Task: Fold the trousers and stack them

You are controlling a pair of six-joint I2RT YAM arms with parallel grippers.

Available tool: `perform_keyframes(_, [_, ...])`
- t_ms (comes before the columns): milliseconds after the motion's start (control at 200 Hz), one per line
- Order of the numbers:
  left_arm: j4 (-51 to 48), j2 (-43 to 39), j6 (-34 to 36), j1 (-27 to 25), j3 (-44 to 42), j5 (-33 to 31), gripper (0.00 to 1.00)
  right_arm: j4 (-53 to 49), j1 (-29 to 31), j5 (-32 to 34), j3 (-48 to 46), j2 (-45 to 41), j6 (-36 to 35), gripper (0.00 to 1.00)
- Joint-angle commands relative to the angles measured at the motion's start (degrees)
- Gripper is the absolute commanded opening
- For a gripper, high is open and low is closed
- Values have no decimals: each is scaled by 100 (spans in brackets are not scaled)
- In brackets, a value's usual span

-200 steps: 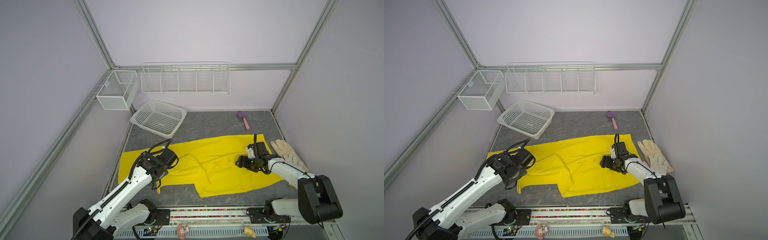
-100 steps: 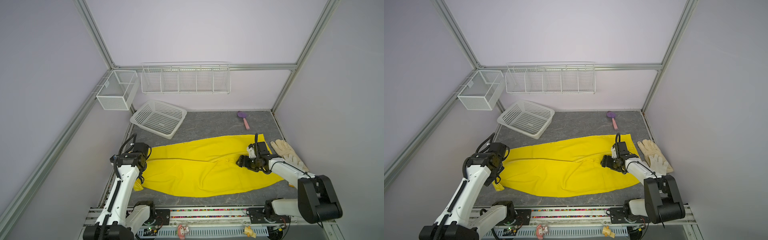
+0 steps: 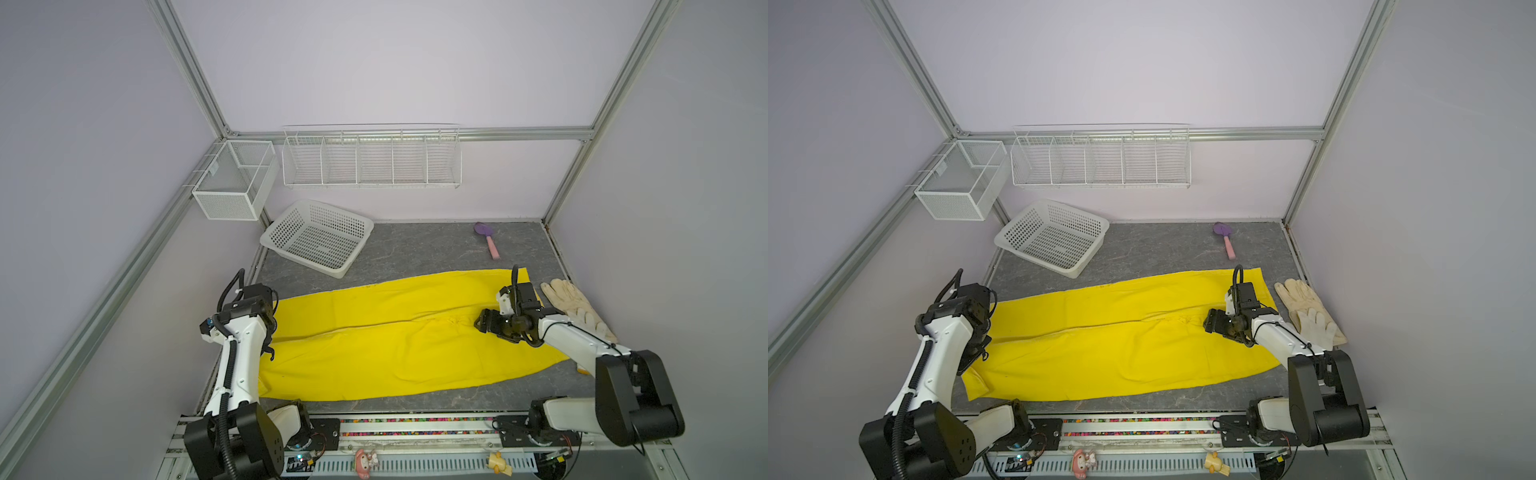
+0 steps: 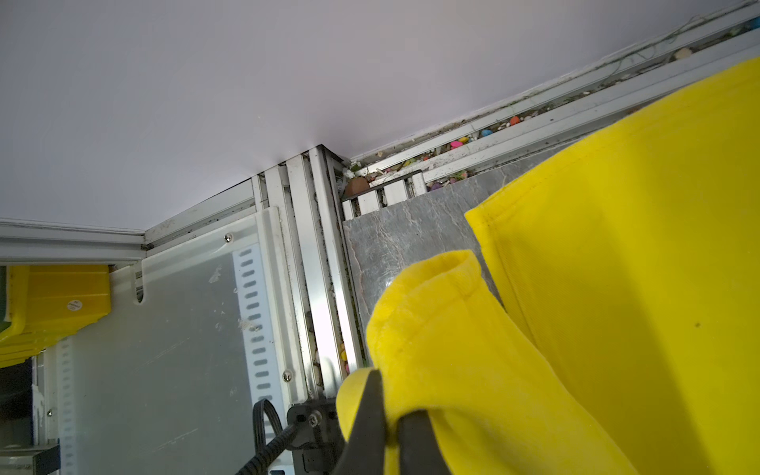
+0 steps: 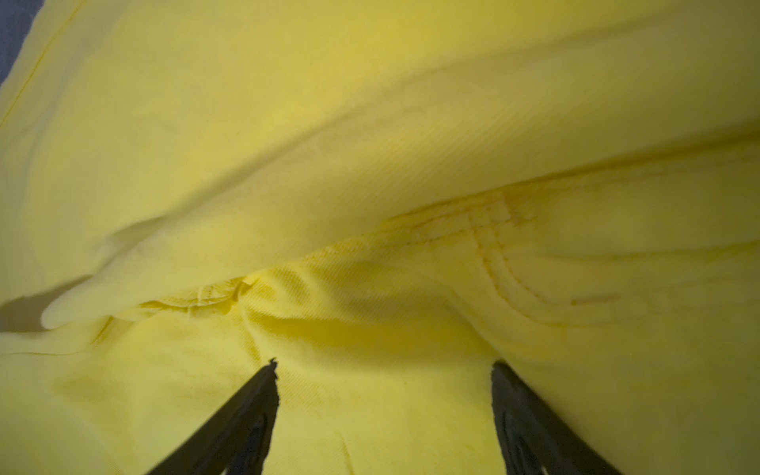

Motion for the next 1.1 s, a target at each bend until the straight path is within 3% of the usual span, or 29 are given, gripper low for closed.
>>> perform_keyframes(0, [-114,281,-179,72,-20,-450,7,-420,-70,327,161,-63,-176,84])
perform_keyframes(255, [-89,1001,-398,694,-91,-503,12,-608,-70,58,467,-253,-160,84])
perform_keyframes(390, [-61,888,-326,973,-109,-463,15,-689,-71,-15,584,-264,-190,84])
perform_keyframes(600, [32,943,43,1030,101,-394,35,-750,-70,-230,746,-305,-208,85])
perform_keyframes(730, [-69,848,220,1030,394,-363,52,-814,-71,-217,788,-318,-228,85])
perform_keyframes(929, [-128,835,825,911,841,793,64,-710,-70,-361,707,-233,-199,86])
perform_keyframes(1094, [155,444,612,446,439,1714,65,-407,-23,-771,482,7,-42,86])
